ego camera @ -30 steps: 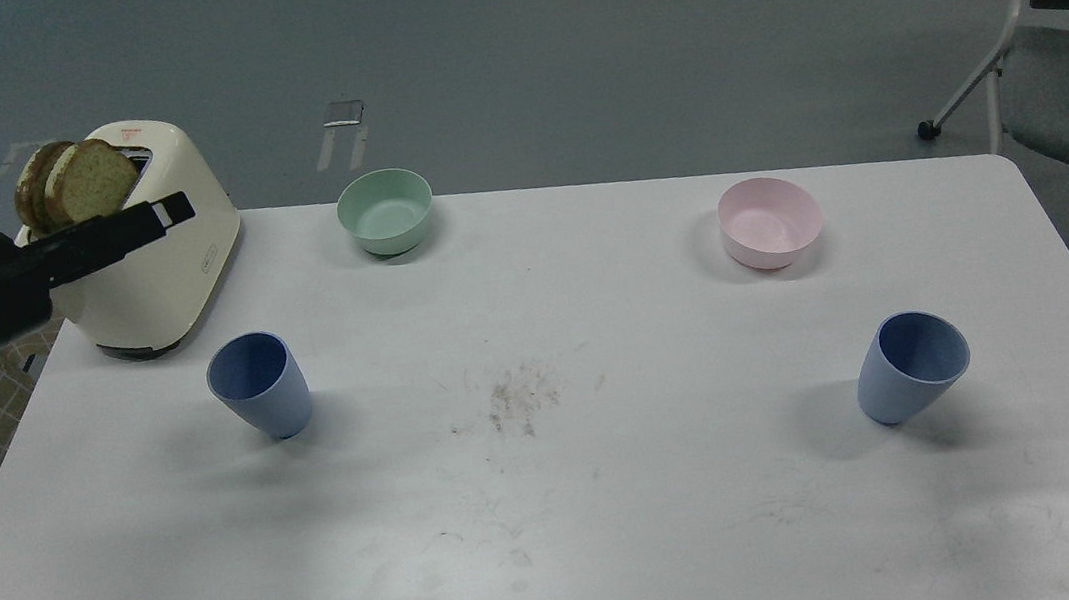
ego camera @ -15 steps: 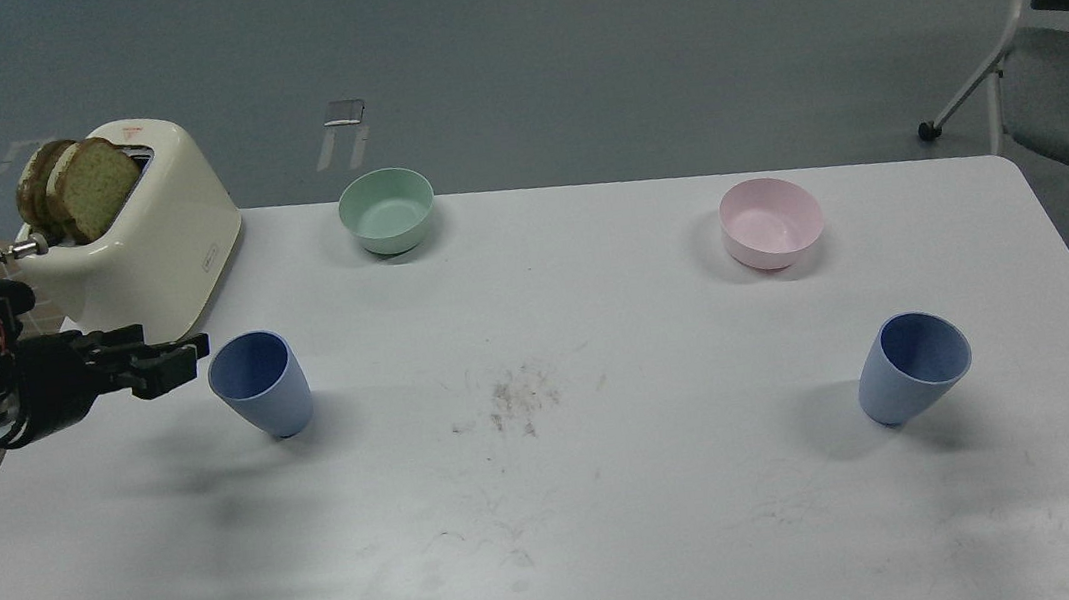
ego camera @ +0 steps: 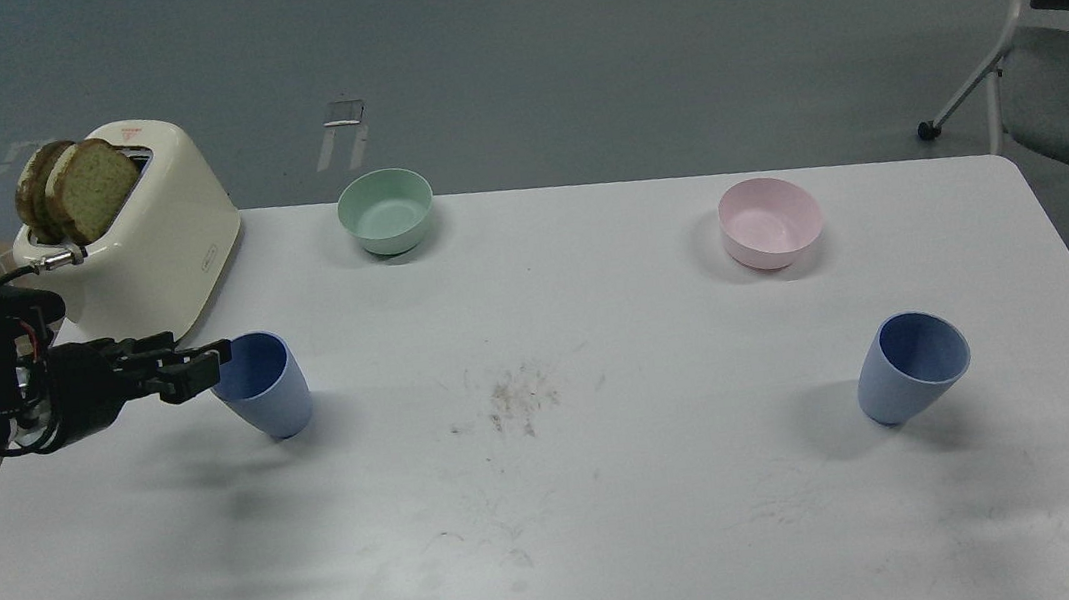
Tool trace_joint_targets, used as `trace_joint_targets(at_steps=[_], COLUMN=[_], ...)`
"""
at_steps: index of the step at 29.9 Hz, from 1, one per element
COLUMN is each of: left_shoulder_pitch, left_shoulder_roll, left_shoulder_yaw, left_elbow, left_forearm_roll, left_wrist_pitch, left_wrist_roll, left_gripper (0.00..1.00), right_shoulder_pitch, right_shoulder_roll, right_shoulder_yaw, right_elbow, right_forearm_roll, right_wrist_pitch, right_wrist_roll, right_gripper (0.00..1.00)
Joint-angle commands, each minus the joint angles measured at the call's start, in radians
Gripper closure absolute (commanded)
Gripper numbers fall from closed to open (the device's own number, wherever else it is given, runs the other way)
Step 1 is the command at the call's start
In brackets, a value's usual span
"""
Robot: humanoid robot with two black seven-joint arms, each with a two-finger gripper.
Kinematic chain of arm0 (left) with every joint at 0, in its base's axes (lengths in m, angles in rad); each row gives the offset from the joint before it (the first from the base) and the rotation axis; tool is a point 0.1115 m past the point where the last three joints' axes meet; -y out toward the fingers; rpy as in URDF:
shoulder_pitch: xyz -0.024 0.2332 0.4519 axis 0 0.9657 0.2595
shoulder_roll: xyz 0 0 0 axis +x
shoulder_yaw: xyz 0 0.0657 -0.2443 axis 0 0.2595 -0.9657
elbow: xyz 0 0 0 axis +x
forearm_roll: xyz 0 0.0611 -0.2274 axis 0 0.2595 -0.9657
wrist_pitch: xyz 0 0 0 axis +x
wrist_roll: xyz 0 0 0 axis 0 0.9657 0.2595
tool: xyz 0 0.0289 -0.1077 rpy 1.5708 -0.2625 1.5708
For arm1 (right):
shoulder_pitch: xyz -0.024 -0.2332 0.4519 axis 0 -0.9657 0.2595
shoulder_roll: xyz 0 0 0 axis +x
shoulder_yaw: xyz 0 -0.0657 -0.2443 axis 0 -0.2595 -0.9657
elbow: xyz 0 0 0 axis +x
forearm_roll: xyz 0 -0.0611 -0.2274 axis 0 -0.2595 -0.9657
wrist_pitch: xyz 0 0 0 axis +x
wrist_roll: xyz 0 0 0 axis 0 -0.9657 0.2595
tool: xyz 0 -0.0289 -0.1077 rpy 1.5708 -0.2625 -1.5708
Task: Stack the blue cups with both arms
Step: 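Reach the left hand to the blue cup near the toaster and grasp it, then lift the blue cup with the left hand and set it at table center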
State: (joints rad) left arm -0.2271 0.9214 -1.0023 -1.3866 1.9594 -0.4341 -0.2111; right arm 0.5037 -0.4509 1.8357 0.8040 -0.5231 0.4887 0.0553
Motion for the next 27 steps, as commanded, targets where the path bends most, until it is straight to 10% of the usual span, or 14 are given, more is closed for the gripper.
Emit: trace_joint_targets(at_steps=[1, 9, 19, 27], left_shoulder_pitch=[0.000, -0.011, -0.087, -0.452], left_shoulder_roll=[-0.018, -0.019, -0.016, -0.071], left_shoulder_yaw=[0.002, 0.040, 0.050, 0.221], left_elbow=[0.001, 0.001, -0.031, -0.134], left_forearm_roll=[0.004, 0.030, 0.032, 0.033], left_wrist_pitch=[0.000, -0.003, -0.020, -0.055], left_wrist_roll=[0.001, -0.011, -0.013, -0.007], left_gripper=[0.46, 0.97, 1.00, 1.00], right_shoulder_pitch=[-0.001, -0.002, -0.005, -0.056], right_shoulder_roll=[0.000, -0.003, -0.015, -0.032], right_shoulder_yaw=[0.004, 0.004, 0.005, 0.054], right_elbow=[0.000, -0.002, -0.012, -0.016], right_forearm_roll=[0.000, 0.000, 0.000, 0.001], right_wrist_pitch=[0.000, 0.000, 0.000, 0.000], right_wrist_roll=[0.000, 0.000, 0.000, 0.000], right_gripper=[0.00, 0.00, 0.00, 0.00])
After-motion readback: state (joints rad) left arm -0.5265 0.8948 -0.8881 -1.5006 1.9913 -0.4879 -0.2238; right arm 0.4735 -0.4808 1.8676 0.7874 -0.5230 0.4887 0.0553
